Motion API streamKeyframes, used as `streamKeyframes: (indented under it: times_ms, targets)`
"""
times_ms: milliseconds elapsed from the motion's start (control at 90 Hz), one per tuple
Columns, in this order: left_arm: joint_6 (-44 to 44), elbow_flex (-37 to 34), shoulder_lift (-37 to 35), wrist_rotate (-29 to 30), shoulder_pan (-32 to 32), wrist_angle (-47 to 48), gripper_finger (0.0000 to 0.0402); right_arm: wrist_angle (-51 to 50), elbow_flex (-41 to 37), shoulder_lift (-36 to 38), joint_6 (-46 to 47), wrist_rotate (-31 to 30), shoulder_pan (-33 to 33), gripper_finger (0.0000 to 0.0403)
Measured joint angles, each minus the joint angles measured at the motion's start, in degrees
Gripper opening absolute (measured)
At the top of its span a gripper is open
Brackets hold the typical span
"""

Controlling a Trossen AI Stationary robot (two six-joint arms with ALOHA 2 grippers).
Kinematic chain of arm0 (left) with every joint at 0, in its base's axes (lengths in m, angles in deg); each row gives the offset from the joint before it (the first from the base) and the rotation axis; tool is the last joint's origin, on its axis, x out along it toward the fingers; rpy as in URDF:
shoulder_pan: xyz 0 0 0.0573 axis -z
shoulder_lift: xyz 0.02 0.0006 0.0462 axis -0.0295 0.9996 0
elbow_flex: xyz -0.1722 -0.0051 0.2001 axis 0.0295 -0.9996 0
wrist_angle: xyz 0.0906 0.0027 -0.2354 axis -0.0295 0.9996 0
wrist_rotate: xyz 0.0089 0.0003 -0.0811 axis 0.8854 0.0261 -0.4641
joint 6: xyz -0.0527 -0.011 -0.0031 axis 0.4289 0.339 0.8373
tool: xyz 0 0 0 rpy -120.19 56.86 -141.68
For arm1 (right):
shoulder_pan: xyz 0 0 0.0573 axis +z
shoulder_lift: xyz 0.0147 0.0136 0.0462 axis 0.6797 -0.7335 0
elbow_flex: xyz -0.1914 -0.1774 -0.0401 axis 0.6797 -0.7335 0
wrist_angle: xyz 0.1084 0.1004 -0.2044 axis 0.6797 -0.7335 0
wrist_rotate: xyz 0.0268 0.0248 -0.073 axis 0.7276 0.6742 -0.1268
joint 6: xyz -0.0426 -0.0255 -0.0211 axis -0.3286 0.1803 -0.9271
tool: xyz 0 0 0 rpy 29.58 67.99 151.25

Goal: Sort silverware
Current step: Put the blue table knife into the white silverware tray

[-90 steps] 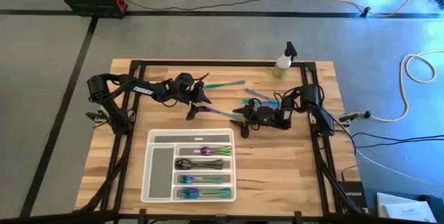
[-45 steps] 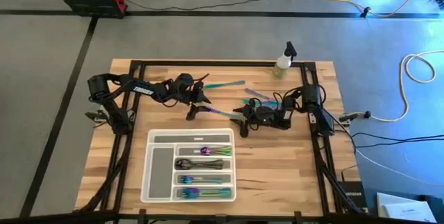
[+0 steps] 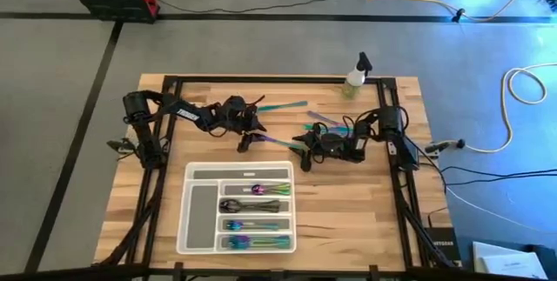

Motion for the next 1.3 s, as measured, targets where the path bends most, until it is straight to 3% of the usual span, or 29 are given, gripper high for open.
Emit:
streamKeyframes:
  times_ms: [189, 500, 800, 1300]
  targets:
    - [-0.5, 0.0, 0.0, 1.6, -0.2, 0.0, 0.015, 0.0, 0.0, 0.0, -0.1, 0.0, 0.0, 0.0172]
    - [-2.4, 0.0, 0.0, 0.0, -0.1, 1.3, 0.0008, 0.0, 0.0, 0.0, -0.2, 0.0, 0.0, 0.0172]
    - [-3.3, 0.2, -0.2, 3.1, -0.1, 7.6, 0.0, 0.0, 0.0, 0.0, -0.2, 0.0, 0.0, 0.0172]
    - [-2.7, 0.1, -0.2, 4.3, -0.1, 7.0, 0.0, -0.1, 0.0, 0.0, -0.2, 0.0, 0.0, 0.0162]
